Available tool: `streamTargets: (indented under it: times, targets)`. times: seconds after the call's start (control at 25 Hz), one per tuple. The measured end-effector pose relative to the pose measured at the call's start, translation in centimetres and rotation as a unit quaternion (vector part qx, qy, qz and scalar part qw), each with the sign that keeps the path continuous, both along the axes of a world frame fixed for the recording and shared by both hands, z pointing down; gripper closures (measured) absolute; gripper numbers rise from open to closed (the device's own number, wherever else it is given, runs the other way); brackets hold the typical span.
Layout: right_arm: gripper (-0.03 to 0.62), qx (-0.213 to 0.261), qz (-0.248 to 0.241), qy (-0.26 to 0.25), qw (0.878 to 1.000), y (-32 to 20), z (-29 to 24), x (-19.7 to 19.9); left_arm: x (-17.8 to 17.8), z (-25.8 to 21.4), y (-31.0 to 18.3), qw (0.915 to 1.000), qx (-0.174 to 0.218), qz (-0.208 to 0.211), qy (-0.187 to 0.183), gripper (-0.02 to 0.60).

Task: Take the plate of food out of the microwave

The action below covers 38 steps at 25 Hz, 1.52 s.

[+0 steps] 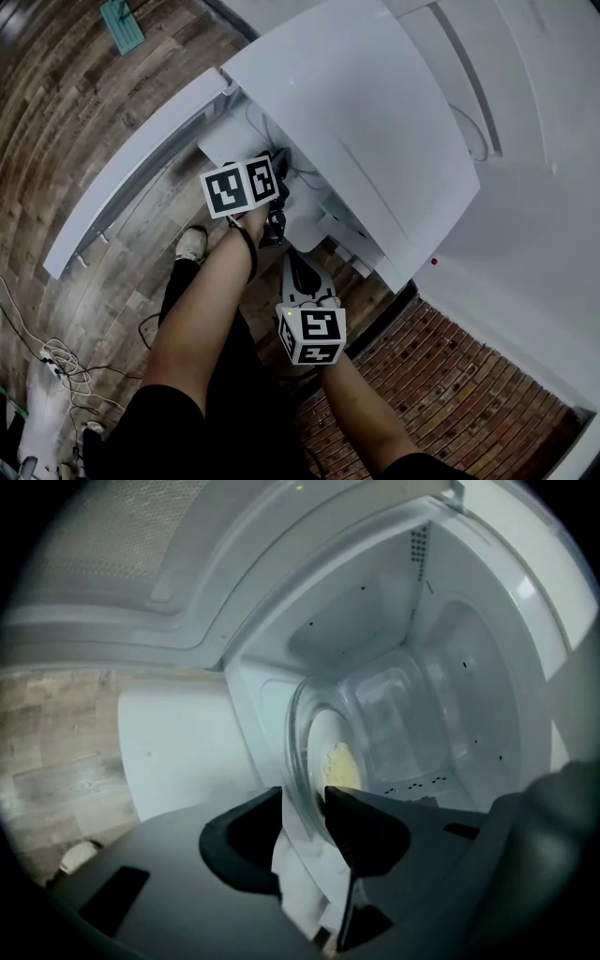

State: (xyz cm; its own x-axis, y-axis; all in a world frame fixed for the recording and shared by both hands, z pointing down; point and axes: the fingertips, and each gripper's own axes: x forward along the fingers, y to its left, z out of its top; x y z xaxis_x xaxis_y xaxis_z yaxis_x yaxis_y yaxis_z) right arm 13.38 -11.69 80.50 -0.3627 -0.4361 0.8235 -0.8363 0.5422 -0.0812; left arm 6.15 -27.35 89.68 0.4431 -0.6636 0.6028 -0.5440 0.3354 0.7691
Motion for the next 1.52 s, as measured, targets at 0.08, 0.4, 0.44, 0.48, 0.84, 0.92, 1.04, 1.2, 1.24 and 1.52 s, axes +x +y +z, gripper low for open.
streamTargets:
  times: [0.08, 0.4, 0.44, 0.48, 0.84, 0.92, 1.04, 1.2, 1.24, 1.52]
  targets:
    - [0.588, -0.001, -0.002, 0.001, 1.000, 0.2, 0.1, 0.0, -0.1, 0.0, 0.7, 0.9989, -0.005, -0.012, 0.045, 0.451]
    - [0.588, -0.010, 0.009, 0.001, 1.000, 0.5, 1.0, 0.1, 0.6, -0.5, 1.5, 0.9874, 0.020, -0.004, 0.157, 0.563]
    - [0.588, -0.010, 0.010, 0.001, 1.000, 0.5, 1.0, 0.1, 0.6, -0.6, 1.5, 0.9854, 0.020, -0.010, 0.169, 0.566]
    - [0.588, -0.010, 0.010, 0.001, 1.000, 0.4, 1.0, 0.1, 0.5, -0.7, 1.6, 0.9836, 0.022, -0.015, 0.178, 0.568]
    - [0.588, -0.005, 0.016, -0.002, 1.000, -0.6, 1.0, 0.7, -0.8, -2.0, 2.8, 0.9678, 0.068, -0.051, 0.237, 0.572]
    - [0.588, -0.002, 0.016, -0.003, 1.000, -1.0, 0.7, 0.8, -1.1, -2.3, 3.1, 0.9635, 0.081, -0.058, 0.249, 0.574]
    - [0.588, 0.004, 0.015, -0.006, 1.000, -1.1, 0.4, 0.6, -1.5, -2.6, 3.8, 0.9602, 0.096, -0.058, 0.256, 0.574]
    - [0.588, 0.006, 0.016, -0.009, 1.000, -0.9, 0.3, 0.3, -2.3, -3.7, 5.0, 0.9512, 0.111, -0.070, 0.279, 0.574]
    - [0.588, 0.006, 0.017, -0.009, 1.000, -0.8, 0.3, 0.4, -2.5, -3.9, 5.3, 0.9503, 0.111, -0.074, 0.281, 0.574]
    - [0.588, 0.023, 0.044, -0.020, 0.999, -1.3, -1.8, -0.1, -4.7, -5.9, 9.8, 0.9496, 0.090, -0.085, 0.288, 0.574]
